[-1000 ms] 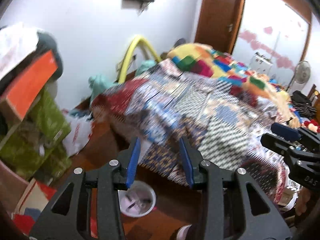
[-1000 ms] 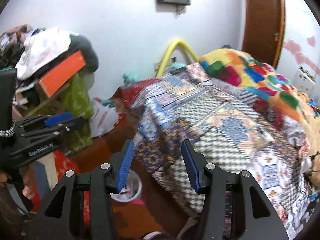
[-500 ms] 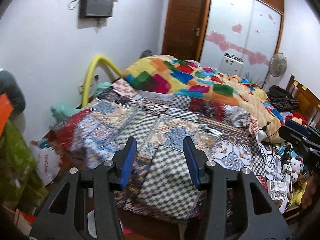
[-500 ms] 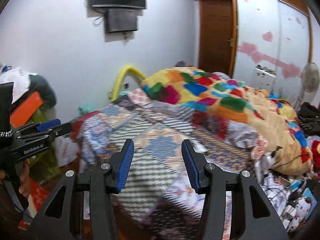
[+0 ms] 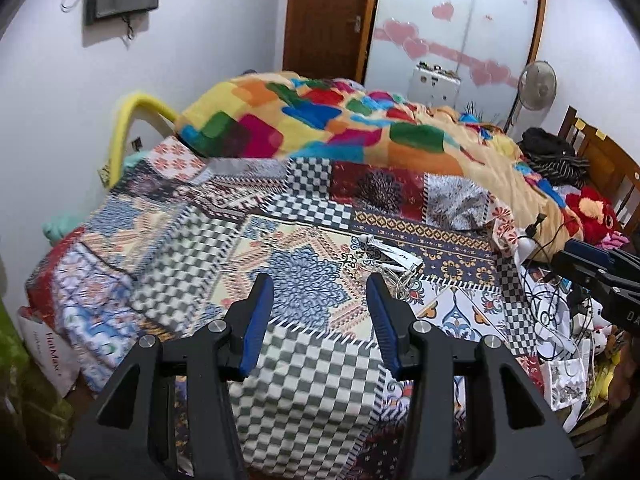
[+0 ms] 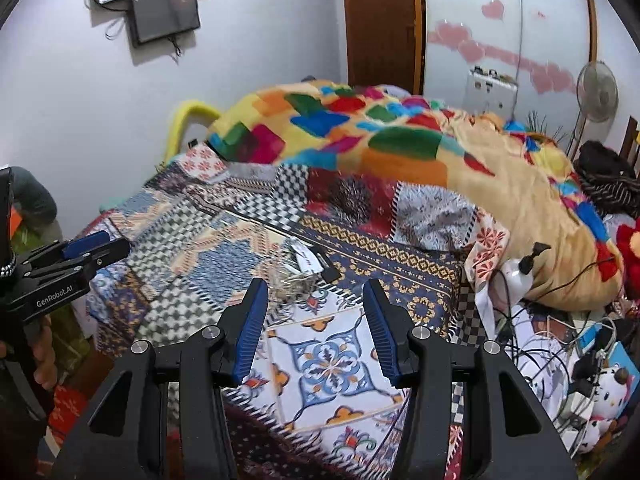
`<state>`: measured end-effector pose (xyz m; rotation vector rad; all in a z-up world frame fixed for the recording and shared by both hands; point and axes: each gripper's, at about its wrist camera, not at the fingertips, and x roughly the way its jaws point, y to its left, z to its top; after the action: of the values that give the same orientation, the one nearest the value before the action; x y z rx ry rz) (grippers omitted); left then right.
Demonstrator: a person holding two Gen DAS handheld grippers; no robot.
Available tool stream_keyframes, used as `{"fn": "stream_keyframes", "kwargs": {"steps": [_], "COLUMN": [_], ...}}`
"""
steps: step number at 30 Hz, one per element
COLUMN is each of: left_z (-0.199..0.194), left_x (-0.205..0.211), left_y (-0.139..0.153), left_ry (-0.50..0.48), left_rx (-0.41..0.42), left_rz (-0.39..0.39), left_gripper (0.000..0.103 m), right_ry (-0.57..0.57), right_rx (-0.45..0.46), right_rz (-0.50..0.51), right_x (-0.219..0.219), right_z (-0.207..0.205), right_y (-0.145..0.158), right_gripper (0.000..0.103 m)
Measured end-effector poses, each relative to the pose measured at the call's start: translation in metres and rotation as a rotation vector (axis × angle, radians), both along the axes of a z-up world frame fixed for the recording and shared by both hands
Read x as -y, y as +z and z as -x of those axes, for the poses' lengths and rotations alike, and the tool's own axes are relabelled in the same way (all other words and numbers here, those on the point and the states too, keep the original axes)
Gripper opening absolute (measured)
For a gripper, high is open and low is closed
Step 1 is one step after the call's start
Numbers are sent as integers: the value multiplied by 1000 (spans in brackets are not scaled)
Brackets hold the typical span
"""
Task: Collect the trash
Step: 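Grasp the white ointment tube with the right tool while the left tool grasps the white earphone cable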
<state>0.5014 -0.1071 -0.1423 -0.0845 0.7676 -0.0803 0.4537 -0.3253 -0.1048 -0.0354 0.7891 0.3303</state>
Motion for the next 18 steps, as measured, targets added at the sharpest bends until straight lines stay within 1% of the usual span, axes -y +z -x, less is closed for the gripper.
{"fn": "stream_keyframes", "kwargs": {"steps": [8,11,15,18], "left_z": [-60,-75,-90,-96], "left_x": [11,12,15,16], "left_y": [-54,-70,-91,-105], "left_ry": [-3,-3,-6,-14], "left_rx": [-53,-71,-88,-98], "left_rz": [-16,-19,-43,-47], "left_gripper": [47,47,47,47], "right_ry": [50,73,101,113], "right_rx": [-85,-152,-221,-251], "right_rz": [-26,-39,-53,-32], "right_x": [-19,-29,-40,-48], "right_z": [-67,-95,-123,-137], "right_y": [-49,-75,-104,-119], "right_gripper": [46,46,46,38]}}
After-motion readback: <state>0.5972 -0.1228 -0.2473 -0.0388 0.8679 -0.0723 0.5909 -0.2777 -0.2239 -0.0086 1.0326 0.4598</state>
